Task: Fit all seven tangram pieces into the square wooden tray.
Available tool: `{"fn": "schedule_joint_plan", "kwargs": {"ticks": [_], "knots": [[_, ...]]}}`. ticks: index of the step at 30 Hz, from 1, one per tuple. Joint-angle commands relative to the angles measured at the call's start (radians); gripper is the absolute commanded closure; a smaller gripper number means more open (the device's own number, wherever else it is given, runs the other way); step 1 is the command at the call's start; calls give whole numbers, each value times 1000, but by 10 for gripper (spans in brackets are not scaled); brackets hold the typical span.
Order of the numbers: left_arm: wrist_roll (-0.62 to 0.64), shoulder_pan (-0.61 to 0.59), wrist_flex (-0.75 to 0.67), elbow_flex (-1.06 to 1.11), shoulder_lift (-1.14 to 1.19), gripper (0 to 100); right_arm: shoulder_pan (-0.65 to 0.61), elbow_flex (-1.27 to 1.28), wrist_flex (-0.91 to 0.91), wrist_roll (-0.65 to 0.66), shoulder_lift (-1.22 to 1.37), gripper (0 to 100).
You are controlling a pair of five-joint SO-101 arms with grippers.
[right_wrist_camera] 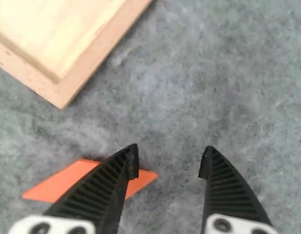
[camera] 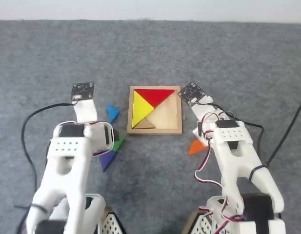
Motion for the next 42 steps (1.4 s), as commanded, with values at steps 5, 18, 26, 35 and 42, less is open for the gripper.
{"fn": "schedule_joint_plan", "kwargs": {"ticks": [5,18,26,35,42], "knots": [[-23,6,60,-156,396,792,5,-5,-10,-9,-4,783],[37,-34,-38,-145,430,801,5,-5,-13,-9,-4,783],[-18,-34,-40,-137,430,836,5,-3,-12,-9,-4,783],[-23,-28,-38,-128,422,841,5,-3,-12,-9,-4,783],[-86,-28,-38,-136,420,842,5,-3,-12,-9,-4,783]]}}
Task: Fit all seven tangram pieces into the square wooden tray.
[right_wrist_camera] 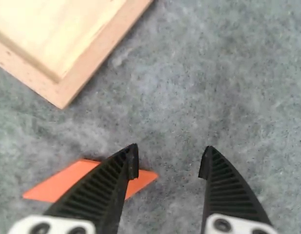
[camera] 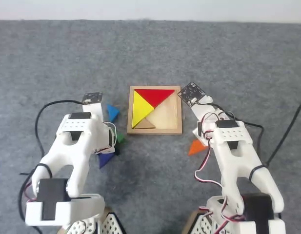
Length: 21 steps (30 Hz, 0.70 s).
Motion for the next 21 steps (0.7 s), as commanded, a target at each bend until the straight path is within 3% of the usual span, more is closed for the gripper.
{"fn": "schedule_joint_plan", "kwargs": {"ticks": [1,7,13,21], "knots": [[-38,-14,-34,-13,-8,844,7,-3,-12,-9,-4,783],[-72,-12,-34,-15,-9,920,7,-3,-13,-9,-4,783],[-72,-12,-34,-13,-25,928,7,-3,-13,-9,-4,783],[-137,-21,75,18,-321,923,7,-3,-12,-9,-4,783]]}}
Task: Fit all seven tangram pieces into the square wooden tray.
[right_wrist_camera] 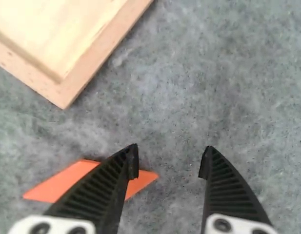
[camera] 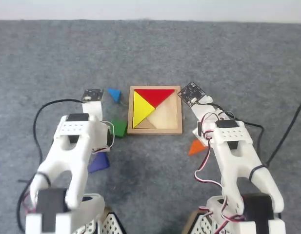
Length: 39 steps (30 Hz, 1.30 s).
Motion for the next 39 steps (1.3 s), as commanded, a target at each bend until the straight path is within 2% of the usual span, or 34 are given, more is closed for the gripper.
{"fn": "schedule_joint_plan", "kwargs": {"ticks": [1,5,7,9,11,15,20,24,28,31,35,39], "knots": [[-86,-15,107,-10,-236,923,8,-3,-12,-9,-4,783],[-264,-15,227,-33,-430,923,8,-3,-10,-9,-4,783],[-425,-15,275,-27,-503,901,8,-3,-10,-9,-4,783],[-638,-20,302,4,-554,858,8,-3,-10,-9,-4,783],[-790,-51,279,51,-571,819,8,-3,-10,-9,-4,783],[-776,-97,198,133,-511,815,8,-3,-10,-9,-4,783],[-918,-104,193,154,-331,810,8,-3,-10,-9,-4,783],[-1010,-107,180,157,-244,738,8,-3,-10,-9,-4,783],[-997,-109,41,157,-164,720,8,-3,-10,-9,-4,783],[-910,-110,-72,143,-89,720,8,-3,-10,-9,-4,783],[-875,-110,-61,61,-3,722,8,-3,-10,-9,-4,783],[-845,-110,-61,22,38,784,8,-3,-10,-9,-4,783]]}}
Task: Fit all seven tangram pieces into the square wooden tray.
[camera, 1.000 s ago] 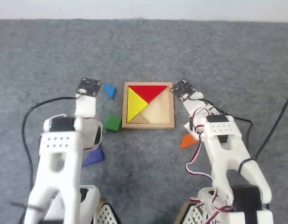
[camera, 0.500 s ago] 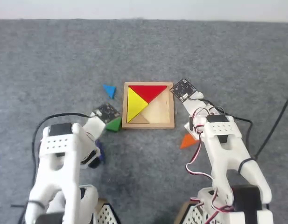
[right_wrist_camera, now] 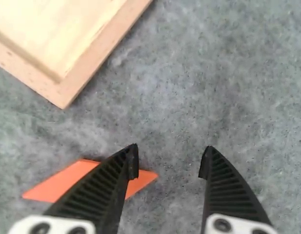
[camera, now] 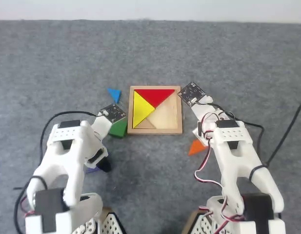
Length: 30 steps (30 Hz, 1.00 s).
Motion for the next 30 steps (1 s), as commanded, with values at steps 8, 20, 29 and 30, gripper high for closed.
{"fn": "schedule_joint_plan", "kwargs": {"ticks": [8,20,29,30], "knots": [[276,-9,-37,-74,-54,818,7,-3,-10,-9,-4,783],[532,-87,-133,-77,-201,815,8,-3,-10,-9,-7,783],[9,-121,221,-151,-227,815,8,-3,-10,-9,-7,783],[-86,-126,253,-154,-227,815,8,-3,-10,-9,-7,783]]}}
